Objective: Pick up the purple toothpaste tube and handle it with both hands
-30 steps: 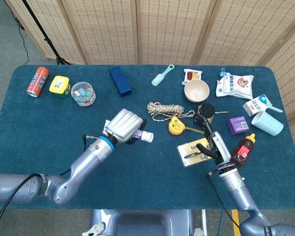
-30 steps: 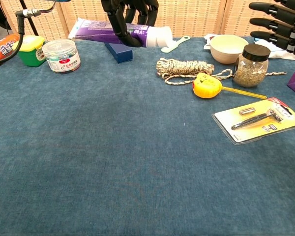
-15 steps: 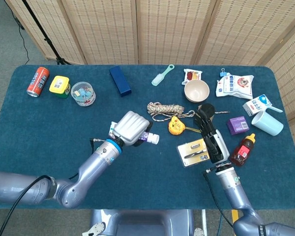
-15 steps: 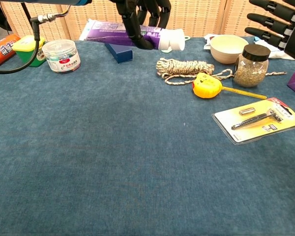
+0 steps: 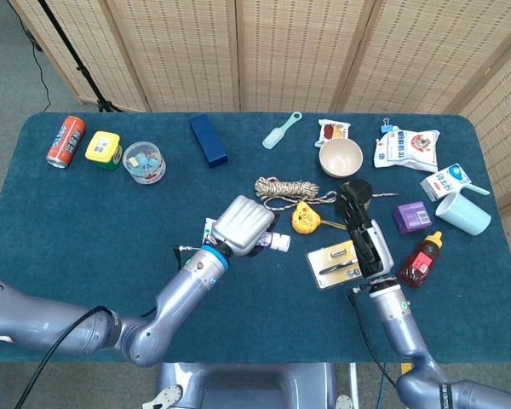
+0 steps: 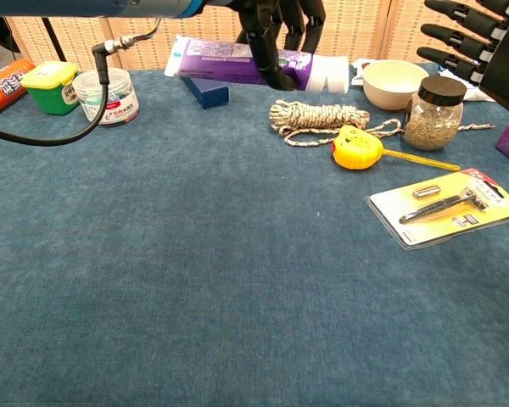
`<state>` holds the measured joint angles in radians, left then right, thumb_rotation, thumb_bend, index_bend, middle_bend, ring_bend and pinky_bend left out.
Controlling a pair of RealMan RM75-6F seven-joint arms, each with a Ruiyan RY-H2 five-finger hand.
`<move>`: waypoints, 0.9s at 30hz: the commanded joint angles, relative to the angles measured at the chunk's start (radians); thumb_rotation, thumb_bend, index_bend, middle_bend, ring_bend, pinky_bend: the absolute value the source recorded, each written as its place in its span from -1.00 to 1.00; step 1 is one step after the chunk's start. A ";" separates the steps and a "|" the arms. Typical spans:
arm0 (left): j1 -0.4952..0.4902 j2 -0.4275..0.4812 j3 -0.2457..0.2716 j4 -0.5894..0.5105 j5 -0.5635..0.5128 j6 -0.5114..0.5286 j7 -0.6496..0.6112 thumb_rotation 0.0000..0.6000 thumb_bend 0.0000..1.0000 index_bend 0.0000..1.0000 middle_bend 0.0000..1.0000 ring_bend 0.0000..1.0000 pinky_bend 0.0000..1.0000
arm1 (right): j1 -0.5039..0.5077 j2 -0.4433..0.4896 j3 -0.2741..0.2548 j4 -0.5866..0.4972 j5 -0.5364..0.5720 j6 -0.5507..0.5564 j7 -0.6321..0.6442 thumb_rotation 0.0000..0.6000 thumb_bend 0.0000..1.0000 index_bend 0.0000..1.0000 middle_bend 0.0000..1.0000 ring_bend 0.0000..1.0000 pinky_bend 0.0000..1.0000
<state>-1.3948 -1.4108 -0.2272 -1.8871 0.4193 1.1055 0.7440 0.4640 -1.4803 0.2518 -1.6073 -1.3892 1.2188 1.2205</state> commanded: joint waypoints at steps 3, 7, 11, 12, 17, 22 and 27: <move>-0.001 -0.035 -0.021 0.020 0.000 0.023 -0.003 1.00 0.45 0.22 0.20 0.20 0.28 | -0.004 0.001 0.001 0.002 -0.002 -0.007 0.009 -0.29 -1.00 -1.00 -1.00 -1.00 -1.00; -0.004 -0.057 -0.034 0.036 -0.004 0.031 -0.003 1.00 0.44 0.25 0.22 0.22 0.30 | -0.005 0.001 0.003 0.004 -0.003 -0.011 0.011 -0.28 -1.00 -1.00 -1.00 -1.00 -1.00; -0.009 -0.077 -0.049 0.051 -0.011 0.034 -0.003 1.00 0.44 0.25 0.22 0.23 0.30 | -0.002 -0.004 0.008 0.011 0.001 -0.017 0.008 -0.29 -1.00 -1.00 -1.00 -1.00 -1.00; -0.011 -0.083 -0.054 0.055 -0.014 0.035 -0.003 1.00 0.44 0.25 0.22 0.23 0.30 | -0.001 -0.006 0.010 0.013 0.002 -0.018 0.005 -0.29 -1.00 -1.00 -1.00 -1.00 -1.00; -0.024 -0.122 -0.071 0.083 -0.033 0.039 0.007 1.00 0.44 0.25 0.22 0.23 0.30 | 0.007 -0.020 0.028 0.028 0.021 -0.029 -0.008 -0.29 -1.00 -1.00 -1.00 -1.00 -1.00; -0.040 -0.163 -0.086 0.112 -0.055 0.057 0.031 1.00 0.44 0.25 0.22 0.23 0.31 | 0.011 -0.036 0.040 0.037 0.033 -0.031 -0.028 -0.29 -1.00 -1.00 -1.00 -1.00 -1.00; -0.050 -0.201 -0.105 0.135 -0.063 0.080 0.043 1.00 0.44 0.25 0.22 0.23 0.31 | 0.022 -0.052 0.060 0.052 0.049 -0.041 -0.041 -0.30 -1.00 -1.00 -1.00 -1.00 -1.00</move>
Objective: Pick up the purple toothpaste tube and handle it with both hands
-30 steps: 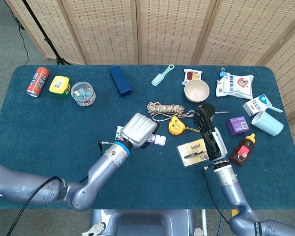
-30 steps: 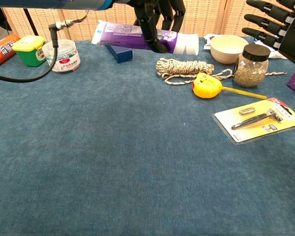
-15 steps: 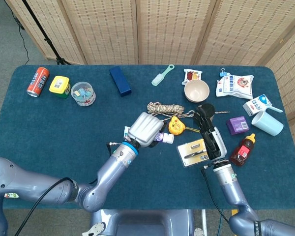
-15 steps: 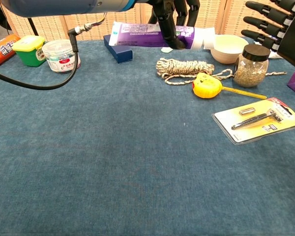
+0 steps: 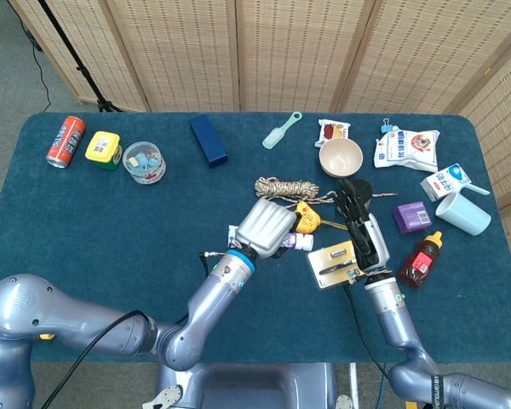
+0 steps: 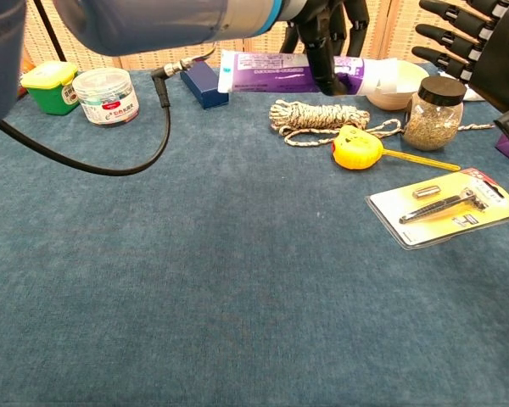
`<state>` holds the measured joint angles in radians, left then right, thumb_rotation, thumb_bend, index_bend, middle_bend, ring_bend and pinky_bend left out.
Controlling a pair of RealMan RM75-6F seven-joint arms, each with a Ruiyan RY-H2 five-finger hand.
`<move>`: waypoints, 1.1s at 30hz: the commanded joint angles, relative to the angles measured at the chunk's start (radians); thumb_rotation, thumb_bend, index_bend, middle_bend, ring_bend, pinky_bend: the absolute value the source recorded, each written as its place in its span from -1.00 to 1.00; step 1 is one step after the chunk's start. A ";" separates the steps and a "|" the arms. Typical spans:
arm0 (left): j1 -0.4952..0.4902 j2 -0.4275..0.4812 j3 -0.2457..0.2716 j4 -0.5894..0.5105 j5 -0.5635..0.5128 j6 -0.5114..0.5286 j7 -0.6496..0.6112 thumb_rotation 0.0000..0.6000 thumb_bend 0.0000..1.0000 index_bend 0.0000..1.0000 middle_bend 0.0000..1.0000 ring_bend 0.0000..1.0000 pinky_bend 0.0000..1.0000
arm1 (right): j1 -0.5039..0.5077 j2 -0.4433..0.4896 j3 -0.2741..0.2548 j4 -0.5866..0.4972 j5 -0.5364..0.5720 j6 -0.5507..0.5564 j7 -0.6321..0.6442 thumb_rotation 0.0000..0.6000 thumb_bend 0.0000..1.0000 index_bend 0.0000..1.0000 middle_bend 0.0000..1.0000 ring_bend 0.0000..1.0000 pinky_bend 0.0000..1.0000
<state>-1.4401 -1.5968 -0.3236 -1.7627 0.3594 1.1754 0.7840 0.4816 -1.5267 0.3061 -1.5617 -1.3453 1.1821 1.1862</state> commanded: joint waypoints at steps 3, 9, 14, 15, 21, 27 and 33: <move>-0.009 -0.035 -0.021 0.024 -0.009 0.014 0.009 1.00 0.43 0.25 0.22 0.23 0.31 | 0.008 -0.013 0.013 0.015 0.013 -0.009 -0.013 -0.29 -1.00 -1.00 -1.00 -1.00 -1.00; -0.018 -0.065 -0.040 0.048 -0.023 0.018 0.026 1.00 0.43 0.25 0.22 0.23 0.31 | 0.012 -0.023 0.023 0.020 0.018 -0.015 -0.028 -0.29 -1.00 -1.00 -1.00 -1.00 -1.00; -0.021 -0.081 -0.051 0.061 -0.033 0.024 0.042 1.00 0.43 0.25 0.22 0.23 0.31 | 0.012 -0.028 0.023 0.020 0.012 -0.015 -0.043 -0.29 -1.00 -1.00 -1.00 -1.00 -1.00; -0.022 -0.083 -0.052 0.064 -0.036 0.024 0.045 1.00 0.43 0.25 0.22 0.23 0.31 | 0.013 -0.030 0.023 0.021 0.012 -0.016 -0.044 -0.29 -1.00 -1.00 -1.00 -1.00 -1.00; -0.029 -0.100 -0.064 0.088 -0.053 0.020 0.064 1.00 0.43 0.25 0.22 0.23 0.31 | 0.014 -0.039 0.020 0.026 0.008 -0.018 -0.063 -0.29 -1.00 -1.00 -1.00 -1.00 -1.00; -0.038 -0.120 -0.082 0.110 -0.071 0.020 0.079 1.00 0.43 0.25 0.22 0.23 0.31 | 0.019 -0.049 0.018 0.032 0.005 -0.020 -0.097 -0.29 -1.00 -1.00 -1.00 -1.00 -1.00; -0.042 -0.134 -0.096 0.118 -0.074 0.028 0.088 1.00 0.43 0.25 0.22 0.23 0.31 | 0.024 -0.059 0.020 0.037 0.009 -0.021 -0.122 -0.28 -1.00 -1.00 -1.00 -1.00 -1.00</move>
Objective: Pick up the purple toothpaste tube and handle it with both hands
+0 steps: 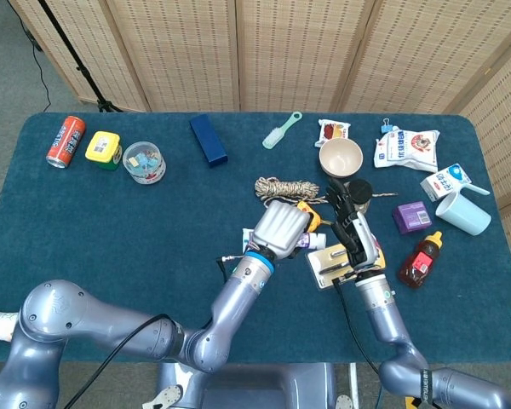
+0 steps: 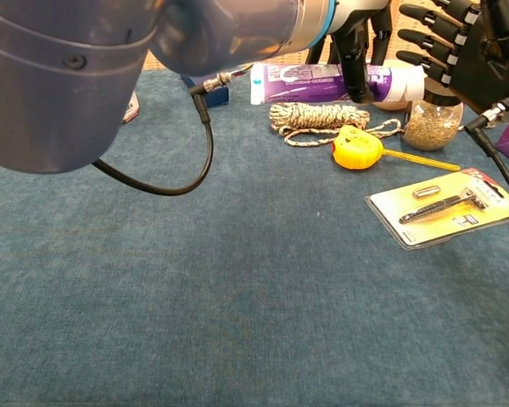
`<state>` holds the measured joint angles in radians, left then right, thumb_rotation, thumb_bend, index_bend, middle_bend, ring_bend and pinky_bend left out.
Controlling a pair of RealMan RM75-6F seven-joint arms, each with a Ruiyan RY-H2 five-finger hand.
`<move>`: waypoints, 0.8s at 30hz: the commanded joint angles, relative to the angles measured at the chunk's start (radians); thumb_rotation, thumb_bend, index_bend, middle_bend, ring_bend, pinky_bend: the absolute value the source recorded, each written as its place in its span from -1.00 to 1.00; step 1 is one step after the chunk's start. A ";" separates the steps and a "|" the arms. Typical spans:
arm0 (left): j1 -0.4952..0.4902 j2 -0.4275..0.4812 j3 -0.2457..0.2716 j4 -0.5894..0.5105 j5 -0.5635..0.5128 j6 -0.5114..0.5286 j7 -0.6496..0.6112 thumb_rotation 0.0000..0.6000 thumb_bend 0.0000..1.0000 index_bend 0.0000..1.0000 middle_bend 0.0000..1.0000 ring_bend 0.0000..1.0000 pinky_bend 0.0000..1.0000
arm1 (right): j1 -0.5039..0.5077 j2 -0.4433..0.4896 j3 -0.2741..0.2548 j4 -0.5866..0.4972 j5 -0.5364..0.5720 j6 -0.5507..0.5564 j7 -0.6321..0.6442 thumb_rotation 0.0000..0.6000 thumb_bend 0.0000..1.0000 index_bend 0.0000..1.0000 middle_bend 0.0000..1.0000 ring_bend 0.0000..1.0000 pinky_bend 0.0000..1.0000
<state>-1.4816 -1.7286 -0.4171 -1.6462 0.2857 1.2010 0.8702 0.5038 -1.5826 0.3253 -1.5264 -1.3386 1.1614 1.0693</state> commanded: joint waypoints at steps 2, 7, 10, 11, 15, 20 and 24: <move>-0.001 -0.006 -0.005 0.003 0.000 0.004 0.004 1.00 0.43 0.25 0.22 0.23 0.31 | 0.004 -0.006 0.004 0.004 0.006 -0.004 -0.008 -0.28 -1.00 -1.00 -1.00 -1.00 -1.00; -0.005 -0.017 -0.012 0.012 -0.001 0.009 0.010 1.00 0.43 0.25 0.22 0.23 0.31 | 0.006 -0.012 0.006 0.007 0.011 -0.006 -0.022 -0.29 -1.00 -1.00 -1.00 -1.00 -1.00; -0.007 -0.025 -0.017 0.020 -0.003 0.010 0.014 1.00 0.43 0.25 0.22 0.23 0.31 | 0.007 -0.016 0.009 0.005 0.014 -0.007 -0.026 -0.28 -1.00 -1.00 -1.00 -1.00 -1.00; -0.009 -0.029 -0.019 0.023 -0.004 0.010 0.016 1.00 0.43 0.25 0.22 0.23 0.31 | 0.009 -0.017 0.010 0.008 0.015 -0.009 -0.029 -0.28 -1.00 -1.00 -1.00 -1.00 -1.00; -0.013 -0.038 -0.027 0.033 -0.010 0.012 0.024 1.00 0.43 0.25 0.22 0.23 0.31 | 0.010 -0.019 0.011 0.011 0.016 -0.010 -0.040 -0.29 -1.00 -1.00 -1.00 -1.00 -1.00; -0.019 -0.051 -0.039 0.049 -0.018 0.012 0.035 1.00 0.43 0.25 0.22 0.23 0.31 | 0.020 -0.026 0.020 0.023 0.021 -0.023 -0.047 -0.29 -1.00 -1.00 -1.00 -1.00 -1.00; -0.021 -0.059 -0.043 0.056 -0.013 0.014 0.037 1.00 0.43 0.25 0.22 0.23 0.31 | 0.025 -0.031 0.024 0.025 0.022 -0.027 -0.045 -0.29 -1.00 -1.00 -1.00 -1.00 -1.00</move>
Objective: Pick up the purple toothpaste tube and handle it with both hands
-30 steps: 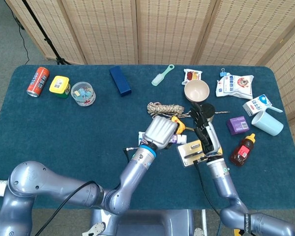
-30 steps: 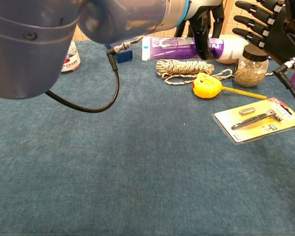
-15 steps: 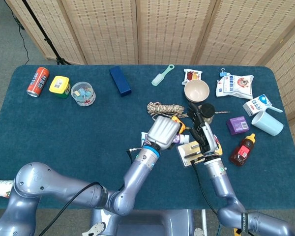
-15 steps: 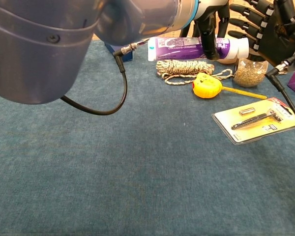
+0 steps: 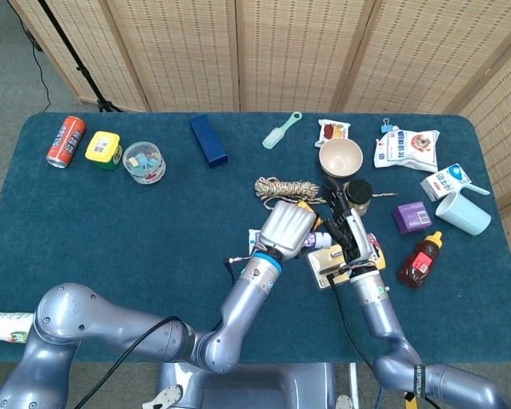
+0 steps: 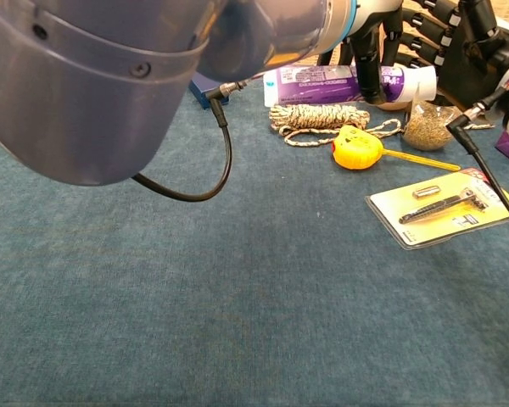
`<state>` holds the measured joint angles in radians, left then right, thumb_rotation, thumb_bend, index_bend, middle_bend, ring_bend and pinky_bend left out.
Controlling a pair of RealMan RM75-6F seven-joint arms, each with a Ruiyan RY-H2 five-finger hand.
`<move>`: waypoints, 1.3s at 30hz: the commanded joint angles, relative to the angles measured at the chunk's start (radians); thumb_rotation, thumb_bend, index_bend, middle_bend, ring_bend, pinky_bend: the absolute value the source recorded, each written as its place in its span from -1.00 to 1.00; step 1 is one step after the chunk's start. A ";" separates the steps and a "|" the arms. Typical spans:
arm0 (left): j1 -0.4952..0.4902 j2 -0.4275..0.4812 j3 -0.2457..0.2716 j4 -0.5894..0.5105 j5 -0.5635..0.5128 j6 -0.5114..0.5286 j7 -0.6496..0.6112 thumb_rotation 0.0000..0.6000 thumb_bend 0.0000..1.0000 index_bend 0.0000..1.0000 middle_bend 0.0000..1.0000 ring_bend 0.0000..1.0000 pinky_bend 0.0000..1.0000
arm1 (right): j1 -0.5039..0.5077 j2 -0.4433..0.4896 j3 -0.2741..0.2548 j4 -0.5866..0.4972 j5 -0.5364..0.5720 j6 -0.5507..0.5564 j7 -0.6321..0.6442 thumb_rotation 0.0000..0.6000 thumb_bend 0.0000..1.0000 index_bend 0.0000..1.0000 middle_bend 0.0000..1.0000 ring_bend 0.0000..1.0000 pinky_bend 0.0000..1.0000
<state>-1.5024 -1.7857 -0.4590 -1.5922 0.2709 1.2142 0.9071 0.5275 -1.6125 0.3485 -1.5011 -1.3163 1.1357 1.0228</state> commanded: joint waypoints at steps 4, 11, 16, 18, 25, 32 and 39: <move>-0.002 -0.011 -0.005 0.007 0.009 0.003 0.001 1.00 0.43 0.25 0.22 0.23 0.31 | 0.001 -0.002 0.007 -0.007 0.005 -0.005 0.017 -0.29 -1.00 -1.00 -1.00 -1.00 -1.00; -0.002 -0.025 -0.009 0.019 0.021 0.012 0.008 1.00 0.43 0.25 0.22 0.23 0.31 | 0.001 -0.005 0.012 -0.009 0.005 -0.004 0.025 -0.28 -1.00 -1.00 -1.00 -1.00 -1.00; -0.005 -0.032 -0.017 0.025 0.017 0.015 0.019 1.00 0.43 0.25 0.22 0.23 0.31 | 0.001 -0.009 0.018 -0.014 0.009 -0.004 0.032 -0.29 -1.00 -1.00 -1.00 -1.00 -1.00; -0.005 -0.034 -0.020 0.026 0.019 0.018 0.022 1.00 0.43 0.25 0.22 0.23 0.31 | 0.001 -0.008 0.020 -0.017 0.010 -0.006 0.041 -0.28 -1.00 -1.00 -1.00 -1.00 -1.00; -0.008 -0.042 -0.028 0.034 0.018 0.020 0.032 1.00 0.43 0.25 0.22 0.23 0.31 | 0.001 -0.007 0.025 -0.022 0.008 -0.011 0.061 -0.28 -1.00 -1.00 -1.00 -1.00 -1.00; -0.014 -0.047 -0.032 0.036 0.028 0.029 0.050 1.00 0.43 0.25 0.22 0.23 0.31 | -0.002 -0.007 0.027 -0.030 0.009 -0.013 0.077 -0.28 -1.00 -1.00 -1.00 -1.00 -1.00; -0.012 -0.050 -0.035 0.037 0.029 0.030 0.058 1.00 0.43 0.25 0.22 0.22 0.31 | -0.006 -0.006 0.027 -0.039 0.005 -0.011 0.097 -0.29 -1.00 -1.00 -1.00 -1.00 -1.00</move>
<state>-1.5143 -1.8350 -0.4940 -1.5550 0.2995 1.2435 0.9645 0.5216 -1.6184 0.3746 -1.5384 -1.3106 1.1250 1.1163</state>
